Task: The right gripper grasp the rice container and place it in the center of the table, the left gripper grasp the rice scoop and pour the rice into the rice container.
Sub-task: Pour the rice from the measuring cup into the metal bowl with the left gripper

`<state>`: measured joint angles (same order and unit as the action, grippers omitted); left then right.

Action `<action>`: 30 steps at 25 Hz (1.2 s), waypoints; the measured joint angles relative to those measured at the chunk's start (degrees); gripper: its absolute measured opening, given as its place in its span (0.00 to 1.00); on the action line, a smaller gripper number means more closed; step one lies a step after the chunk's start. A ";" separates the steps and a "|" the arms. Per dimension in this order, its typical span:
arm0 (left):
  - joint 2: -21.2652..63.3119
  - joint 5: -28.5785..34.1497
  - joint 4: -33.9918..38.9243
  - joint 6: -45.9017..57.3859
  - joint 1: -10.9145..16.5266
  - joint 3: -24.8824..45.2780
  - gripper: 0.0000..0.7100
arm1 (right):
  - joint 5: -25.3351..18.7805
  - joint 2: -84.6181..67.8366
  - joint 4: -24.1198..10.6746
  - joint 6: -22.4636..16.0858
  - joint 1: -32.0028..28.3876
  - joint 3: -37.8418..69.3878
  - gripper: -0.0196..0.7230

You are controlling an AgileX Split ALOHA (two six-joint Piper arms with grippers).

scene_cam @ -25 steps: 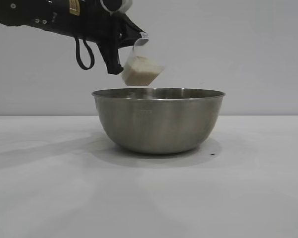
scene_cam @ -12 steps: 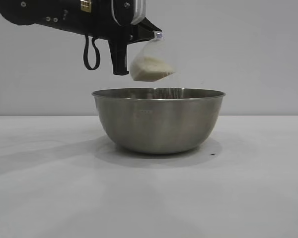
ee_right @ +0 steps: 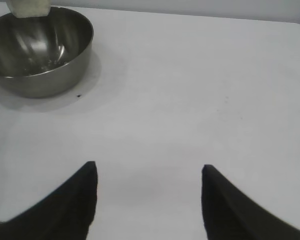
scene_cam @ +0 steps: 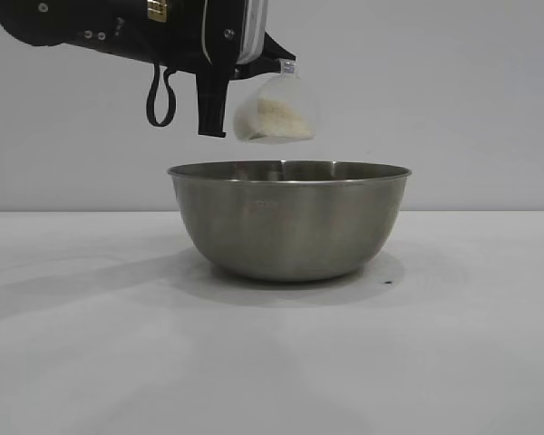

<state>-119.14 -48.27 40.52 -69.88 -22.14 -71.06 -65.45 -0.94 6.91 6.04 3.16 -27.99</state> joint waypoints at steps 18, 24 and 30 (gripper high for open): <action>0.00 -0.14 0.00 -20.28 0.00 0.00 0.00 | 0.00 0.00 0.00 0.00 0.00 0.00 0.62; 0.00 -0.27 0.00 -26.54 0.00 0.00 0.00 | 0.00 0.00 0.00 0.00 0.00 0.00 0.62; 0.00 -0.53 0.00 -30.59 0.00 0.00 0.00 | 0.00 0.00 0.00 0.00 0.00 0.00 0.62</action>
<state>-119.14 -48.80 40.52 -100.46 -22.14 -71.06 -65.45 -0.94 6.91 6.04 3.16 -27.99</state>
